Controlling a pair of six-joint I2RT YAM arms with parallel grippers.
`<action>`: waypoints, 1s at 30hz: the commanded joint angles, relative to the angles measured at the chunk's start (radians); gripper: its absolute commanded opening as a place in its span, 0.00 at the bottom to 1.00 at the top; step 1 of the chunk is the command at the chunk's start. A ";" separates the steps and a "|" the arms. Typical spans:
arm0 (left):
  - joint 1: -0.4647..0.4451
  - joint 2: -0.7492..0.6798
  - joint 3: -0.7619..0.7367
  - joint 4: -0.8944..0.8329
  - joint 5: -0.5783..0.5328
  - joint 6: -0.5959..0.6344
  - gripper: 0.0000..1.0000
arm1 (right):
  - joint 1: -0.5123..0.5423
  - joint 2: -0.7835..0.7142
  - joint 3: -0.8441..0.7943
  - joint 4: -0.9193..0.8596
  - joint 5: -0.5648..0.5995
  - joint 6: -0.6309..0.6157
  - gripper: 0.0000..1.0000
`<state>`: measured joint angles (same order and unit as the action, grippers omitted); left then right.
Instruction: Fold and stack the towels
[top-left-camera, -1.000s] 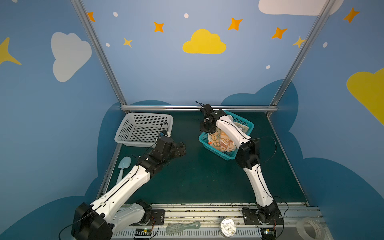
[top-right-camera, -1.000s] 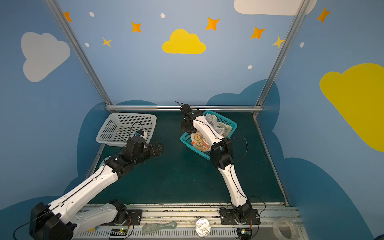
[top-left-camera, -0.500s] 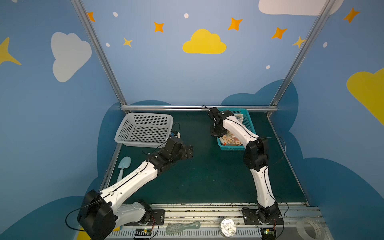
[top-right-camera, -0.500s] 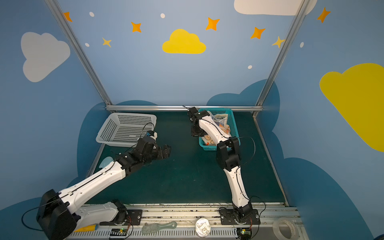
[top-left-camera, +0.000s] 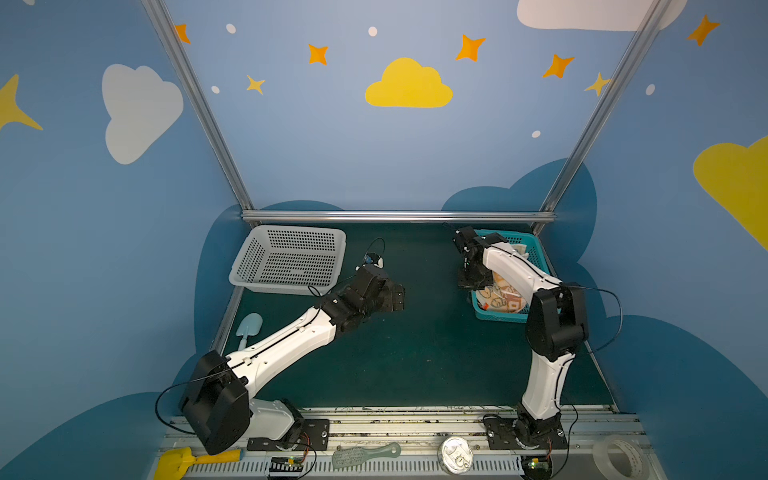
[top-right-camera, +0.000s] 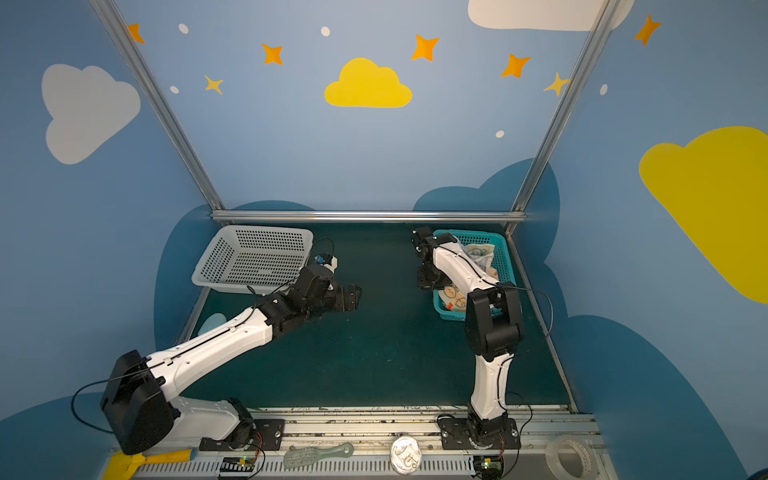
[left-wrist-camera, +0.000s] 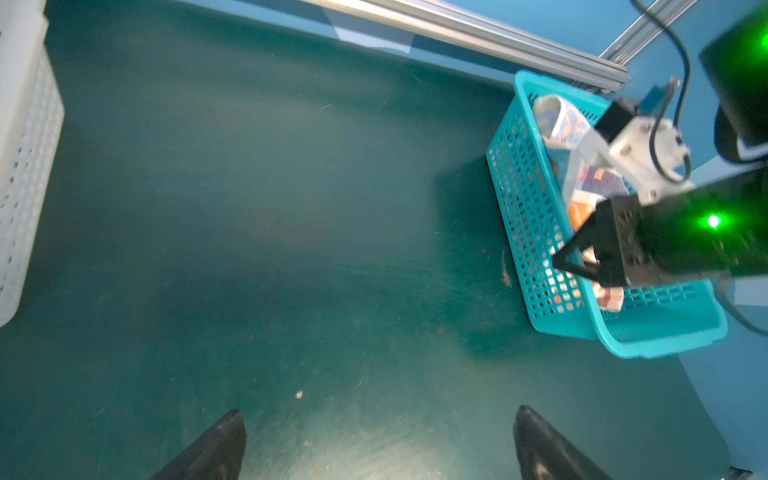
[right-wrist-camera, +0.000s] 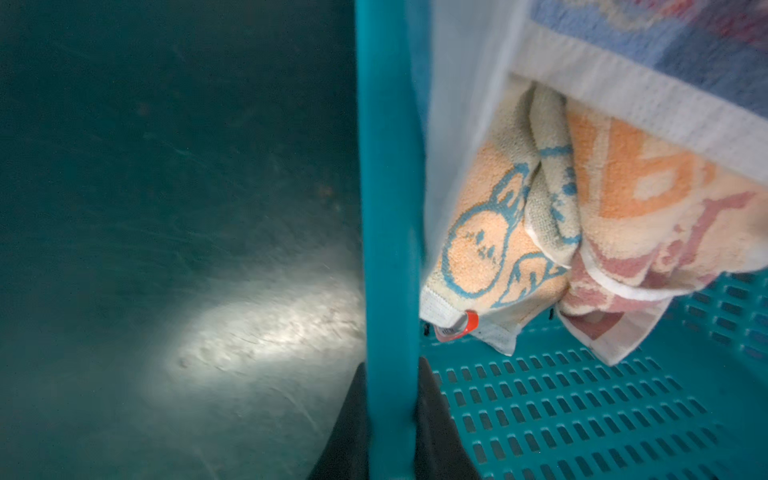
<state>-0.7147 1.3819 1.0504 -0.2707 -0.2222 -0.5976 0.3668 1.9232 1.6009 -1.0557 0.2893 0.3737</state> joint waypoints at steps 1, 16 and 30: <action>-0.004 0.032 0.049 0.034 0.000 0.035 1.00 | -0.029 -0.071 -0.071 -0.011 0.093 -0.046 0.00; -0.010 0.128 0.125 0.044 0.001 0.124 1.00 | -0.093 -0.028 -0.092 0.124 0.269 -0.271 0.00; -0.011 0.205 0.221 0.020 -0.022 0.155 1.00 | -0.070 0.001 -0.076 0.062 0.317 -0.233 0.24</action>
<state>-0.7212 1.5799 1.2369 -0.2337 -0.2272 -0.4671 0.2909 1.9133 1.5082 -0.9607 0.5999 0.1276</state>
